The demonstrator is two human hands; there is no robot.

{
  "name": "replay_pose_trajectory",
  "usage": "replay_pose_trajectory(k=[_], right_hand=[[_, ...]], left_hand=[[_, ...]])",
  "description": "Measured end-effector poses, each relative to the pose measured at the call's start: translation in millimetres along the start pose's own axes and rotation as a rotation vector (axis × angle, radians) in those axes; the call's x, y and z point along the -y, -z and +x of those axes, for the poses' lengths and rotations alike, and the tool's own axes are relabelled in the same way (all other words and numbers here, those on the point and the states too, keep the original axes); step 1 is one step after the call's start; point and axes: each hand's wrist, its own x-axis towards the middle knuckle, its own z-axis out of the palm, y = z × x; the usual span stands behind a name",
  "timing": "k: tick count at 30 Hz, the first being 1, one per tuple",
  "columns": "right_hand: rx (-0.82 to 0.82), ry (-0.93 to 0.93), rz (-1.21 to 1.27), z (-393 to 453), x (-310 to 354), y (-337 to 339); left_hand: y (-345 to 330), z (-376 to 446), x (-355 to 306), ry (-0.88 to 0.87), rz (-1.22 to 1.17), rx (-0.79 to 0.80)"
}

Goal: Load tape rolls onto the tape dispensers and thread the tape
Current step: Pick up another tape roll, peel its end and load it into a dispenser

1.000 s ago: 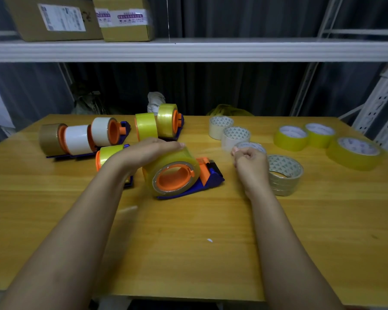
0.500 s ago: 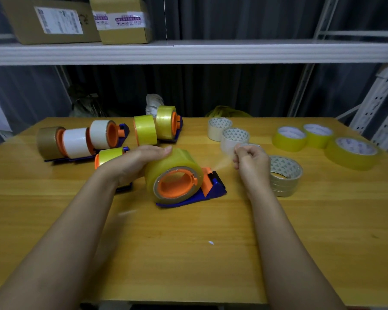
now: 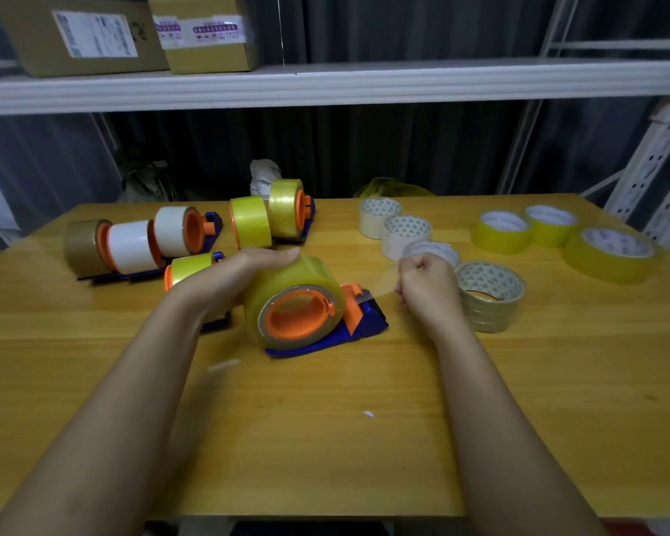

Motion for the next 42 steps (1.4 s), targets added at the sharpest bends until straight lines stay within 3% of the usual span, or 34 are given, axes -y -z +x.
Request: replay_pose_trajectory(k=[8,14,21,34,42], right_hand=[[0.042,0.106,-0.224,-5.6,-0.5,0.6],[0.022,0.106,-0.123,-3.4,0.0,2.9],[0.01,0.079,-0.054,-6.5,5.8,3.6],[0.025,-0.031,0.072,-4.6,5.1,6.4],[-0.074,0.0,0.146,-1.3,0.7,8.5]], left_hand=[[-10.2,0.3,3.4,-0.089,0.019,-0.093],[-8.7,5.7,11.7,-0.084,0.023,-0.191],[-13.1,3.3,25.6,-0.219,-0.139,-0.304],[-25.9,11.3,37.6,-0.33,-0.224,-0.469],[-29.2,11.5,39.7,-0.466,-0.213,-0.403]])
